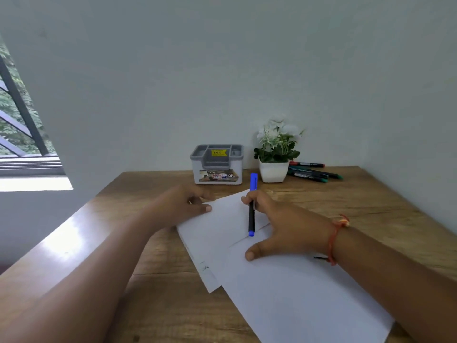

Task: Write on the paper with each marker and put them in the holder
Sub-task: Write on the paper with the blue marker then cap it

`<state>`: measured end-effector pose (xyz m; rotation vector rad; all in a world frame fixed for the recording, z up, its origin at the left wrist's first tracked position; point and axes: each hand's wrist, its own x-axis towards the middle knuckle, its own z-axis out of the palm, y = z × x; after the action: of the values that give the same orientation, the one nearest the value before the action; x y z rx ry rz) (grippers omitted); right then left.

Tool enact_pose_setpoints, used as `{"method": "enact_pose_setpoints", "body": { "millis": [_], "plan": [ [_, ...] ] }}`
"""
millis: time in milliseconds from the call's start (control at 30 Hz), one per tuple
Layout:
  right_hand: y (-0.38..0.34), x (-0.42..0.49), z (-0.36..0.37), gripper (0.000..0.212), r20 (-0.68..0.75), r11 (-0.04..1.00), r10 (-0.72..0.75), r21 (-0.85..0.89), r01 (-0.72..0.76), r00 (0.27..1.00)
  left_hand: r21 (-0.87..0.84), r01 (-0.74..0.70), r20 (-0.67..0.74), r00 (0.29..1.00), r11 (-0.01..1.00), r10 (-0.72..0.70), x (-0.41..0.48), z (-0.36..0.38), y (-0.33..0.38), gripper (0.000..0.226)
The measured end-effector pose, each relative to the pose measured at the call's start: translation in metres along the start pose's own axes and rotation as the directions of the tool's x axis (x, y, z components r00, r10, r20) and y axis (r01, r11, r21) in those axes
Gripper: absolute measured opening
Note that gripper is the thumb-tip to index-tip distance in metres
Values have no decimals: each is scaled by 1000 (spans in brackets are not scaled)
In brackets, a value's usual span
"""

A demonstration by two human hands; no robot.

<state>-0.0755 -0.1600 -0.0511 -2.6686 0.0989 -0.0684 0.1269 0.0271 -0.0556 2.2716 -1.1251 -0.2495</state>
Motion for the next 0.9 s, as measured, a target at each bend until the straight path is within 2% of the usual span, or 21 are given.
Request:
{"method": "enact_pose_setpoints", "body": {
  "millis": [233, 500, 667, 800, 900],
  "plan": [
    [9, 0, -6, 102, 19, 998, 31, -57, -29, 999, -65, 19, 29, 999, 998, -17, -5, -3, 4, 20],
    [12, -1, -6, 121, 39, 998, -22, 67, 19, 999, -187, 28, 52, 998, 982, -19, -9, 5, 20, 21],
    [24, 2, -6, 123, 21, 989, -33, 147, 30, 999, -217, 35, 66, 998, 976, -21, -9, 10, 21, 28],
    [35, 7, -5, 106, -152, 939, 21, 343, 33, 988, -234, 36, 72, 997, 972, -19, -10, 13, 28, 30],
    [37, 6, 3, 72, -281, 871, 67, 484, 81, 957, -221, 28, 73, 997, 975, -12, -10, 15, 30, 31]
  ]
}}
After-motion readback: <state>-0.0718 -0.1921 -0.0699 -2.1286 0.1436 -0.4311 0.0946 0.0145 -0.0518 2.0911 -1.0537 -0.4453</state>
